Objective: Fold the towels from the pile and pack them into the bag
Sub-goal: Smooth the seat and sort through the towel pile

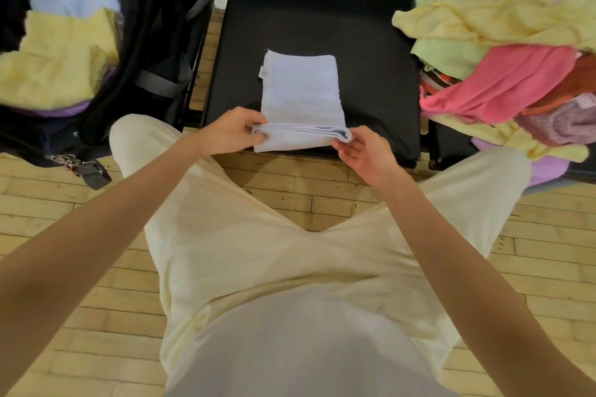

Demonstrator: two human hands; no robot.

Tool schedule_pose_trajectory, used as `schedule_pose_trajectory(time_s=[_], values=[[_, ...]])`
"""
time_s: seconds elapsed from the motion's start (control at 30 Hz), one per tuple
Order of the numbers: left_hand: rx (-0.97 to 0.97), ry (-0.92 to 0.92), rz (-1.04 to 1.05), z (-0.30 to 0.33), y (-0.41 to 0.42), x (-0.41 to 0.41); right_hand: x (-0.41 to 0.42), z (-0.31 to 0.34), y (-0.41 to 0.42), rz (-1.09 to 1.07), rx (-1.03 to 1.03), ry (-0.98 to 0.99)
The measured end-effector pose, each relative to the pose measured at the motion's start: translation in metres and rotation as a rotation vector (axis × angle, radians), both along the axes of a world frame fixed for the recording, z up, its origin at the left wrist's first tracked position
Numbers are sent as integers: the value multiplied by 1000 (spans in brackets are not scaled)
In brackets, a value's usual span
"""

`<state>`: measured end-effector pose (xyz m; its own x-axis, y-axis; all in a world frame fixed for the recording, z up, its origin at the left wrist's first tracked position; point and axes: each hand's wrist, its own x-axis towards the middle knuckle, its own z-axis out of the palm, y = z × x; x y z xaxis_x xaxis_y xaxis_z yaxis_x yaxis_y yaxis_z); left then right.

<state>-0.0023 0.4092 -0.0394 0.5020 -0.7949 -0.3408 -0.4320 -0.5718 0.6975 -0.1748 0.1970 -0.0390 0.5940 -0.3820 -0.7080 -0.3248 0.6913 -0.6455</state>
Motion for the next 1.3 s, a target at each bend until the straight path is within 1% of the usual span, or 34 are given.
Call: schedule_pose_trajectory(time_s=[0.07, 0.1, 0.13, 0.2, 0.3, 0.4, 0.47, 0.53, 0.63, 0.7, 0.77, 0.83, 0.9, 0.93, 0.97, 1.03, 1.07, 1.1, 1.17, 1.23, 1.3], values=[[-92, 87, 186, 4, -8, 2, 0, 3, -7, 44, -7, -65], [-145, 153, 285, 4, -13, 3, 2, 6, -10, 66, -43, -80], [-190, 204, 367, 4, -19, 4, 6, 7, -13, 97, -107, -81], [-234, 229, 484, 3, -31, 5, 15, 10, -16, 190, -293, -15], [-234, 164, 627, -5, -51, 12, 35, 6, -21, 253, -563, 157], [-134, -30, 679, -13, -68, 20, 58, -8, -30, 334, -866, 234], [-69, -128, 675, -21, -76, 26, 72, -17, -34, 442, -1092, 327], [5, -174, 653, -28, -80, 30, 83, -27, -36, 536, -1232, 439], [120, -287, 556, -43, -81, 32, 94, -37, -33, 654, -1299, 573], [186, -346, 498, -53, -80, 33, 96, -42, -30, 704, -1319, 625], [240, -354, 487, -61, -78, 32, 97, -45, -27, 736, -1327, 654], [245, -365, 516, -63, -76, 30, 96, -48, -23, 727, -1340, 667], [168, -451, 508, -62, -72, 28, 94, -48, -22, 687, -1420, 631], [109, -506, 462, -60, -68, 27, 92, -47, -23, 693, -1469, 576], [41, -537, 386, -58, -62, 26, 89, -45, -24, 731, -1507, 488], [-70, -492, 194, -52, -50, 22, 82, -43, -27, 888, -1513, 282], [-76, -436, 104, -49, -44, 20, 79, -42, -29, 987, -1485, 214], [-44, -386, 22, -46, -39, 17, 75, -42, -32, 1085, -1450, 182], [49, -317, -86, -45, -31, 14, 68, -45, -37, 1244, -1393, 180], [52, -305, -93, -48, -29, 12, 66, -48, -41, 1295, -1377, 185], [60, -324, -57, -48, -30, 13, 70, -49, -43, 1253, -1384, 176]])
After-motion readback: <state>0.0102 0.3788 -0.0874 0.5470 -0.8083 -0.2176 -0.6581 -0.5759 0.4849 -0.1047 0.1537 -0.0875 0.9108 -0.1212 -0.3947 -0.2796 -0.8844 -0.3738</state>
